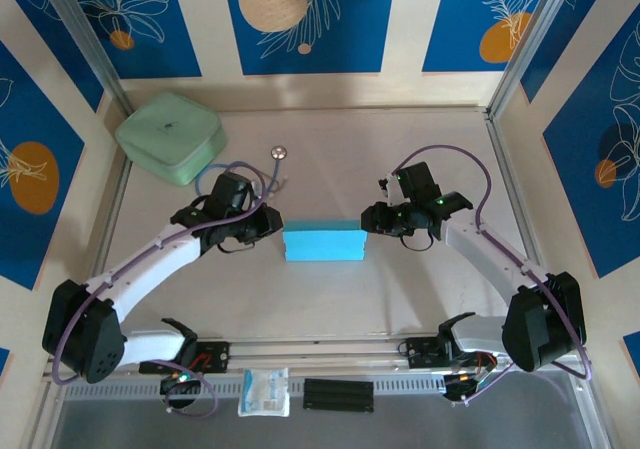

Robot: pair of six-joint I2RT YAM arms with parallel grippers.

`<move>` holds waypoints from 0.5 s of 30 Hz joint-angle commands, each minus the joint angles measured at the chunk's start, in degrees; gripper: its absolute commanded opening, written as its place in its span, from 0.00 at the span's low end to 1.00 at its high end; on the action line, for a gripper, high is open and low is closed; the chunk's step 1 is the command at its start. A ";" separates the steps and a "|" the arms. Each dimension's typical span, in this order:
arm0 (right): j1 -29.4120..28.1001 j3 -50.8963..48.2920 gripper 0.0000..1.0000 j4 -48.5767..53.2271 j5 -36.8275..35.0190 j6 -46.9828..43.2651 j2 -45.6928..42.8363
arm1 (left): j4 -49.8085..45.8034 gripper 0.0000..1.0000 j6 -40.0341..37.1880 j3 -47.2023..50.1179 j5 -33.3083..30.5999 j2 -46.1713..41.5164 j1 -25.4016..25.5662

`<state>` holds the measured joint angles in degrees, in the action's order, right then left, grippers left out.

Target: Fold the paper box

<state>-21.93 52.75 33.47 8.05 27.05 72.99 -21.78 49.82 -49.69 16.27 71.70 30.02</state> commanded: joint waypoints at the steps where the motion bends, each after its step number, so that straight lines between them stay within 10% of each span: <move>1: 0.14 -0.52 0.36 3.26 -0.40 0.06 1.53 | 0.63 0.16 3.00 3.20 1.97 0.37 -0.36; 15: -3.18 -8.43 0.34 1.38 -10.59 -2.32 1.85 | 2.36 0.16 -0.61 12.03 1.01 1.14 -0.10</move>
<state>-23.44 49.69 27.68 4.91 26.52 72.40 -10.31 52.45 -42.61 17.34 70.54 29.50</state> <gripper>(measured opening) 0.342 0.156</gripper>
